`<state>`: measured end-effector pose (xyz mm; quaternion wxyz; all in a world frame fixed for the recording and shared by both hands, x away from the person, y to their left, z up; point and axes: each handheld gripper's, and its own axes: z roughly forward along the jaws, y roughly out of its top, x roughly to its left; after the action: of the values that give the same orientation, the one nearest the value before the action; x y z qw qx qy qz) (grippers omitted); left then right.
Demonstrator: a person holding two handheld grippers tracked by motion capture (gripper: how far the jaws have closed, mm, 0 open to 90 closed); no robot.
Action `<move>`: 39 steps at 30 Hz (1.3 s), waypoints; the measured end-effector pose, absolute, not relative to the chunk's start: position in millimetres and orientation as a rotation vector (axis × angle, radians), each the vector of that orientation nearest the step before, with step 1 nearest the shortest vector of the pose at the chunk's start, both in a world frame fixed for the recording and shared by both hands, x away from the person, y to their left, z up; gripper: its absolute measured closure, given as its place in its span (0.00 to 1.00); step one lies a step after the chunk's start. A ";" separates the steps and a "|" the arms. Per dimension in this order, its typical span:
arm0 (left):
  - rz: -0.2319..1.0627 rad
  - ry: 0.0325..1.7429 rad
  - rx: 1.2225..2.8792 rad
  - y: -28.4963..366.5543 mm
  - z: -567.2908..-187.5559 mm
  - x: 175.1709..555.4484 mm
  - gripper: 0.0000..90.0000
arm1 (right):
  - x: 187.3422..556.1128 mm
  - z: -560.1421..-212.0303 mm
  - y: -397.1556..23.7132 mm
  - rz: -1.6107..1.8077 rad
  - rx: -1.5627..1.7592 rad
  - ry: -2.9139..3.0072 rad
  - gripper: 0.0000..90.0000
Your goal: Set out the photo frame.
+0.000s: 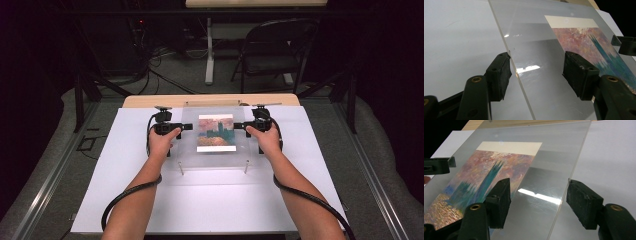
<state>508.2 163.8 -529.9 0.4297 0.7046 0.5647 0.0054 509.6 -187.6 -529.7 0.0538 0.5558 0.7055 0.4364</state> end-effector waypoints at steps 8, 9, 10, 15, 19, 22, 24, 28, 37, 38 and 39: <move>0.025 1.398 1.765 165.0 -520.9 505.2 0.47 | 505.1 -521.4 -188.8 1.324 1.650 2.151 0.41; 0.026 1.398 1.767 164.8 -519.8 504.7 0.47 | 504.4 -520.1 -188.8 1.318 1.649 2.155 0.41; 0.026 1.398 1.769 164.7 -518.6 504.3 0.47 | 504.2 -519.7 -188.5 1.326 1.639 2.147 0.41; 0.034 1.389 1.782 165.2 -513.2 502.4 0.48 | 501.5 -515.2 -188.4 1.322 1.624 2.150 0.42; 0.040 1.377 1.789 166.2 -508.0 500.5 0.50 | 499.4 -509.7 -189.1 1.314 1.606 2.159 0.43; 0.047 1.367 1.793 166.6 -504.0 498.7 0.51 | 497.4 -505.4 -189.0 1.306 1.594 2.164 0.44; 0.052 1.362 1.795 166.9 -501.6 497.3 0.52 | 496.0 -502.7 -189.1 1.298 1.580 2.170 0.44; 0.053 1.348 1.794 169.1 -497.0 494.5 0.54 | 493.3 -497.4 -190.3 1.298 1.564 2.175 0.46; 0.055 1.318 1.805 173.7 -486.1 487.6 0.59 | 486.4 -487.1 -192.4 1.307 1.536 2.176 0.51; 0.054 1.315 1.807 174.1 -485.2 487.0 0.59 | 485.3 -485.4 -192.7 1.302 1.530 2.180 0.51; 0.057 1.312 1.811 174.4 -483.7 486.1 0.60 | 484.7 -484.6 -193.0 1.303 1.523 2.179 0.52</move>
<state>486.1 174.4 -483.7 0.4371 0.7282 0.5274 0.0231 484.7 -193.0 -484.6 0.0903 0.5123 0.7330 0.4384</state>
